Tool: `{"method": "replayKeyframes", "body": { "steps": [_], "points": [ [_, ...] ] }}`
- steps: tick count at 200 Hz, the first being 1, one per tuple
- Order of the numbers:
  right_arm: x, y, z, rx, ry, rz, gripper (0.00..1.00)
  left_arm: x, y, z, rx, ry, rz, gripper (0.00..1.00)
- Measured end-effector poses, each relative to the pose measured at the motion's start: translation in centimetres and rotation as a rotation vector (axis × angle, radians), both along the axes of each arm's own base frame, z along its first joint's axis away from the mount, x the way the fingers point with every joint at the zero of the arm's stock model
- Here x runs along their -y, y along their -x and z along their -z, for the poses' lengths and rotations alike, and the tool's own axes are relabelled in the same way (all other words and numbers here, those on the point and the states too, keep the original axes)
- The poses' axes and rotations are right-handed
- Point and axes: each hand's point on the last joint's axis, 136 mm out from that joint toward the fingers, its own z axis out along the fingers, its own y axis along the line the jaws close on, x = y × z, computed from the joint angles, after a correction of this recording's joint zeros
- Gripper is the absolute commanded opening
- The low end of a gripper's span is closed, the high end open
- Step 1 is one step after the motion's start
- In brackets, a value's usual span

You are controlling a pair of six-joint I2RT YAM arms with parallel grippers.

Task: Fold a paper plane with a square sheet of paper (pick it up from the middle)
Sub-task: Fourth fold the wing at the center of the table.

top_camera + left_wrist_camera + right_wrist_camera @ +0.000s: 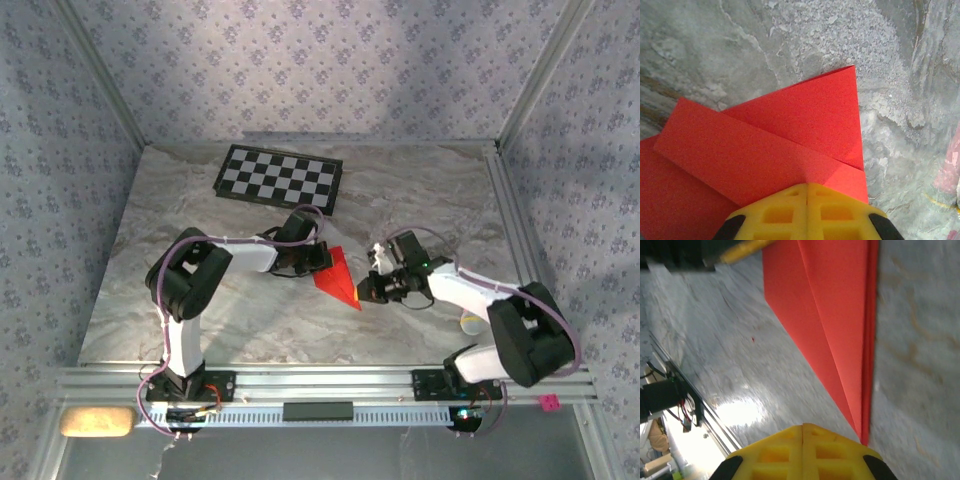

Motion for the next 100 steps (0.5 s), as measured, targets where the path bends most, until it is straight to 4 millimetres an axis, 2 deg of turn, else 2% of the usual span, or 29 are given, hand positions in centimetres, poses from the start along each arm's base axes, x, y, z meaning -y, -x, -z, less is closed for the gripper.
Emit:
{"method": "replayKeyframes", "body": {
  "steps": [26, 76, 100],
  "points": [
    [-0.9, -1.4, 1.1, -0.023, -0.003, -0.003, 0.07, 0.1, -0.1, 0.0, 0.005, 0.005, -0.001, 0.07],
    [-0.4, -0.9, 4.3, -0.104, 0.049, 0.008, 0.02, 0.2, -0.2, -0.1, 0.008, 0.007, 0.000, 0.08],
    [-0.4, -0.7, 4.5, -0.098, 0.007, 0.015, 0.00, 0.3, -0.3, -0.1, 0.006, 0.004, 0.005, 0.09]
  ]
}}
